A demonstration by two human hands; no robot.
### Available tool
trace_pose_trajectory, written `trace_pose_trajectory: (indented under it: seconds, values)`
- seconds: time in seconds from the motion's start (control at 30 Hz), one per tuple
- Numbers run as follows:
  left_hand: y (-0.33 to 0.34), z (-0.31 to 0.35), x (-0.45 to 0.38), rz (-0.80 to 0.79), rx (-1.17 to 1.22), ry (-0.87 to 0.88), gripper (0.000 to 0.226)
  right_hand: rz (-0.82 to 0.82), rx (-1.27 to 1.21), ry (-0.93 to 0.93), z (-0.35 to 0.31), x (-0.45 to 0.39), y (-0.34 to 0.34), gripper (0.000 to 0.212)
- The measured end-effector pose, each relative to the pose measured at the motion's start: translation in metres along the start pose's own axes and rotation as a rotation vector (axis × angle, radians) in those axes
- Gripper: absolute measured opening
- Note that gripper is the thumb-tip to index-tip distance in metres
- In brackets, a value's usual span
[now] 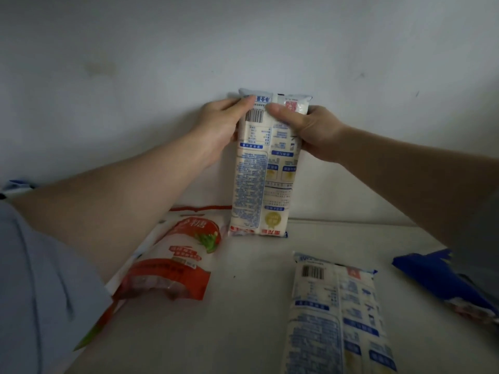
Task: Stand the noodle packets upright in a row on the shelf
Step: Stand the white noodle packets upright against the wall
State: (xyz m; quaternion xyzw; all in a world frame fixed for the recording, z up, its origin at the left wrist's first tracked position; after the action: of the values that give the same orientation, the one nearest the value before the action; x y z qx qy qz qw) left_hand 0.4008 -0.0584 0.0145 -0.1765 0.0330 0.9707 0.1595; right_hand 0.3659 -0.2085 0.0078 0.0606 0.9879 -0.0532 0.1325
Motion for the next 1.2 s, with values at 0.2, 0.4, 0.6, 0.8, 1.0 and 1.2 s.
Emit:
trace_pose_trajectory:
  seconds: [0.2,0.4,0.6,0.8,1.0,1.2]
  values:
    - [-0.010,0.010,-0.009,0.073,-0.070,0.051,0.013,0.058,0.018,-0.071,-0.011,-0.002,0.003,0.026]
    - [-0.017,0.011,-0.014,0.185,-0.086,0.081,0.020,0.199,0.282,-0.201,-0.037,-0.007,-0.004,0.027]
    - [-0.025,0.003,-0.013,0.234,-0.057,0.053,0.031,0.319,0.617,-0.285,-0.048,-0.011,0.002,0.048]
    - [-0.024,-0.017,0.004,0.093,-0.060,-0.075,0.019,0.317,0.680,-0.208,-0.050,-0.002,0.008,0.059]
    - [-0.023,-0.109,0.040,-0.126,-0.338,-0.365,0.041,0.033,0.536,0.139,0.049,0.038,0.024,0.018]
    - [-0.018,-0.134,0.049,-0.265,-0.690,-0.384,0.051,-0.098,0.334,0.338,0.128,0.055,0.019,0.036]
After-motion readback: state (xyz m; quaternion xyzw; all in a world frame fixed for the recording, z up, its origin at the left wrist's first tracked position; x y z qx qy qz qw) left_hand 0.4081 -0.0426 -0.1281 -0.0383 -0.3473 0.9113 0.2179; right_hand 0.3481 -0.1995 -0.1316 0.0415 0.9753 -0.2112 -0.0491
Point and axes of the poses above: each hand's wrist, its own x-axis away from the middle knuckle, its own y-axis out of the palm, z = x × y, the point moved 6 cm from there along -x, towards the middle knuckle, and after that the axes turned 1 degree about -z, right-handed, at the moved point
